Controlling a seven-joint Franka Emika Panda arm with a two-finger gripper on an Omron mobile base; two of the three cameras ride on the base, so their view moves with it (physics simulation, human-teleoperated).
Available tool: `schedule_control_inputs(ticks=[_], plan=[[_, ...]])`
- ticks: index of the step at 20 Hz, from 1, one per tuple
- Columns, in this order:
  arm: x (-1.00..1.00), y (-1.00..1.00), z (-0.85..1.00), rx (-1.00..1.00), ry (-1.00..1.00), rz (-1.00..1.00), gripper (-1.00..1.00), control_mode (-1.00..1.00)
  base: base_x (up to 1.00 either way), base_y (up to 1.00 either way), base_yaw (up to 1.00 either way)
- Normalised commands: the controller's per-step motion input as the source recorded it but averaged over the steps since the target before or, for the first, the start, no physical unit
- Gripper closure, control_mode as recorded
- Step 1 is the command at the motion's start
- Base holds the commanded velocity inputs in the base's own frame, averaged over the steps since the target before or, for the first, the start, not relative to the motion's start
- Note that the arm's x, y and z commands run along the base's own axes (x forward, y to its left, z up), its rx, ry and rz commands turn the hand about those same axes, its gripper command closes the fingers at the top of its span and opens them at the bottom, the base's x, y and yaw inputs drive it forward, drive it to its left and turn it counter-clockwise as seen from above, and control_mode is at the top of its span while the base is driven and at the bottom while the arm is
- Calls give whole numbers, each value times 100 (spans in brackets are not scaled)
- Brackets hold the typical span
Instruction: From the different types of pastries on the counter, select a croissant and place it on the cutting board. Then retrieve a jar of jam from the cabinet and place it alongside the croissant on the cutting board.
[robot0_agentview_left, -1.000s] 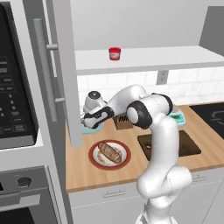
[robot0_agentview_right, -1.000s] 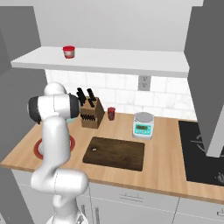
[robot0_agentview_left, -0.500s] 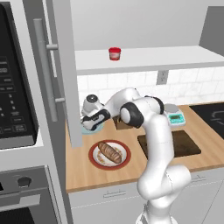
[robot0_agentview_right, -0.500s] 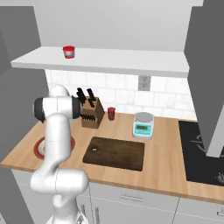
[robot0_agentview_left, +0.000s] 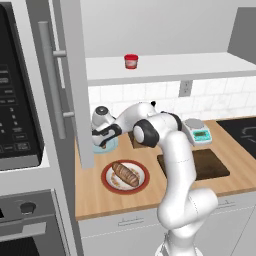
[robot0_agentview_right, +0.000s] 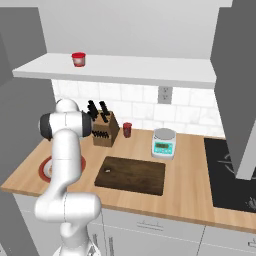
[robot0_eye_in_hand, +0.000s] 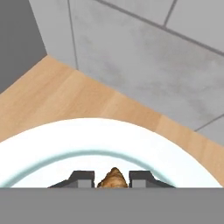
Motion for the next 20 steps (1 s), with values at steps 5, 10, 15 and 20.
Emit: schedule_control_inputs(ticks=[5,10,15,20], plan=[[0,0,0,0,0,0,100,-100,0,0,0],[2,5,4,-1,2,0,100,-100,0,0,0],[8,2,20,-1,16,3,100,-100,0,0,0],[-2,0,32,0,12,0,100,-100,0,0,0]])
